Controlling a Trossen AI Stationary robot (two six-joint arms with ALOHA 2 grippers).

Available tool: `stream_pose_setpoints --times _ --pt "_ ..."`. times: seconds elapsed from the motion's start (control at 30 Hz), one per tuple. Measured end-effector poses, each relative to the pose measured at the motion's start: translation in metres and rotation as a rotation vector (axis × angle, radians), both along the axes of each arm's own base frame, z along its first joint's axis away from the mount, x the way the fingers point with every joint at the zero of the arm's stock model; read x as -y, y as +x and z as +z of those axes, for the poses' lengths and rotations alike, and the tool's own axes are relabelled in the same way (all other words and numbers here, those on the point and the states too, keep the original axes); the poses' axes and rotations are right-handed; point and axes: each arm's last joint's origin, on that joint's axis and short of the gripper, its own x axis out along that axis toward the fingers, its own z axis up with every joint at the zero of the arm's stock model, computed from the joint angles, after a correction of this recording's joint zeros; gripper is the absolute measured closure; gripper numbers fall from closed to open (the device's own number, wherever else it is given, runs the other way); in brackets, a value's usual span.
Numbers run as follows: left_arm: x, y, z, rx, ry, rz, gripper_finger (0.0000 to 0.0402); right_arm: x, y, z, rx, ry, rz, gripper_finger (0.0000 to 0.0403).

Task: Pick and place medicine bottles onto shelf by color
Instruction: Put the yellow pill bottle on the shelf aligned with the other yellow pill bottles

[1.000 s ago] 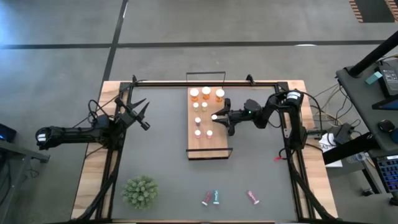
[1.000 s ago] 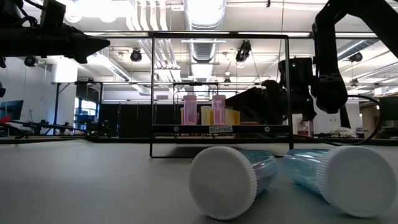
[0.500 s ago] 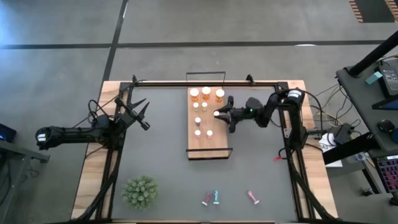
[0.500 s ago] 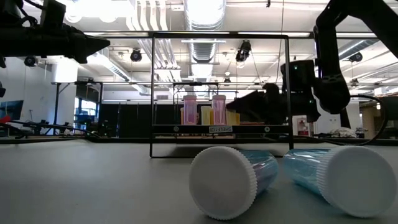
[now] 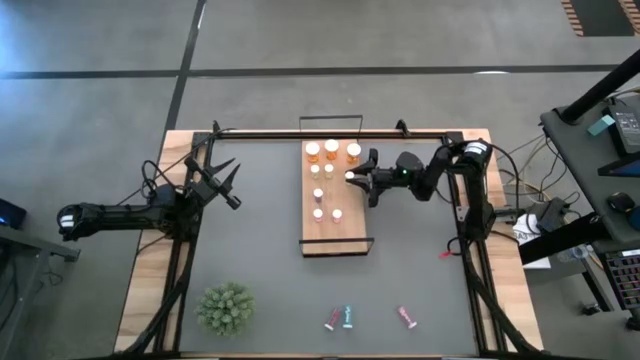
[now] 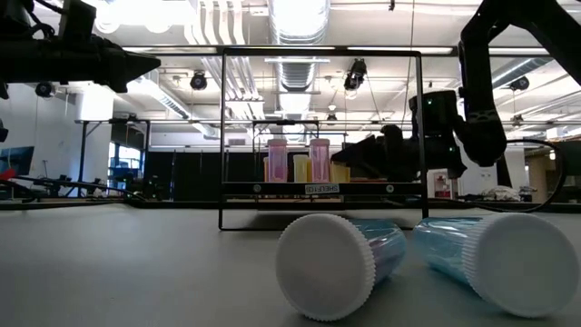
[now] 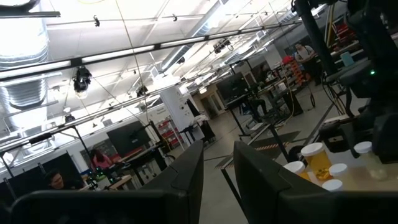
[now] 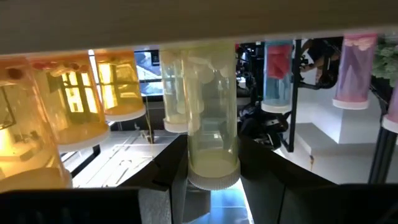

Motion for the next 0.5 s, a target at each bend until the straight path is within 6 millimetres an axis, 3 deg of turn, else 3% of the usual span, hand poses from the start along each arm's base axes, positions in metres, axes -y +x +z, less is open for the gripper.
stream_pose_setpoints --times 0.5 --pt "0.000 0.000 0.000 0.000 0.000 0.000 0.0330 0.011 -0.001 0.000 -0.008 0.005 -0.042 0.0287"
